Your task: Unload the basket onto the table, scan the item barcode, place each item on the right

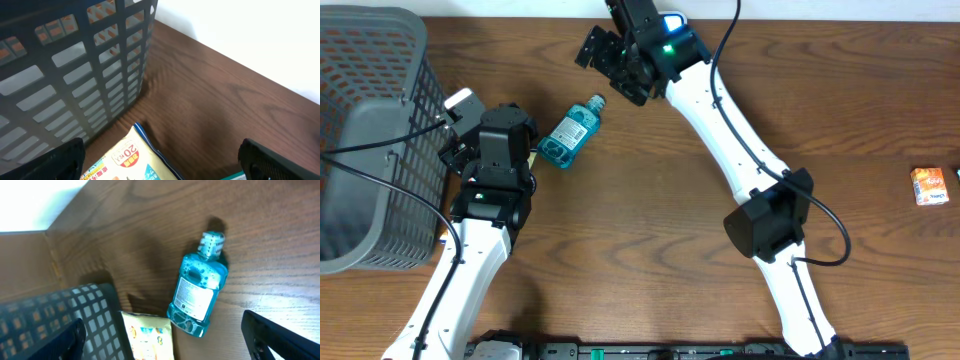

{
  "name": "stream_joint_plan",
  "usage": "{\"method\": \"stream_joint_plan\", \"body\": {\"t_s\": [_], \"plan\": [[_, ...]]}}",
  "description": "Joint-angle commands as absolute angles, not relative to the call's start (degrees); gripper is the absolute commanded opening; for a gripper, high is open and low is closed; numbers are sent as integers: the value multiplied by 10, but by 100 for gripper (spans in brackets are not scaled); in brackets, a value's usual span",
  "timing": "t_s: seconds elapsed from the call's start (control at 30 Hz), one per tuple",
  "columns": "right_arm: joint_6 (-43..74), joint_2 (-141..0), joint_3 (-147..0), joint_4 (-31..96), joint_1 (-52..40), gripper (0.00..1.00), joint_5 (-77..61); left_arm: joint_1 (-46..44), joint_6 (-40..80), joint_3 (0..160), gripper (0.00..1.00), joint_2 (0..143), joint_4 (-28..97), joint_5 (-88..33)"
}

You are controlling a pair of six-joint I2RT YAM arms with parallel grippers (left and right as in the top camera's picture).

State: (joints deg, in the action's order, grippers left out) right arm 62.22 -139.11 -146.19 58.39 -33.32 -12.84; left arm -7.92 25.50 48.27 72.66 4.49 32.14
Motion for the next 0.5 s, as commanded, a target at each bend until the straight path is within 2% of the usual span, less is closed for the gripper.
{"method": "stream_joint_plan", "body": {"t_s": [0.0, 0.13, 0.17, 0.23, 0.3, 0.47], "plan": [[658, -1428, -1461, 584, -349, 95, -103, -77, 256, 479, 98, 730, 45, 335], [621, -1451, -1461, 567, -362, 88, -71, -77, 256, 479, 98, 730, 45, 335], [589, -1457, -1461, 541, -365, 85, -71, -77, 256, 479, 98, 730, 45, 335], [547, -1469, -1461, 489, -371, 71, -66, -77, 256, 479, 98, 730, 45, 335], [540, -1484, -1461, 446, -379, 65, -42, -77, 256, 479, 98, 730, 45, 335], [539, -1532, -1461, 377, -397, 60, -10, -77, 256, 479, 98, 730, 45, 335]]}}
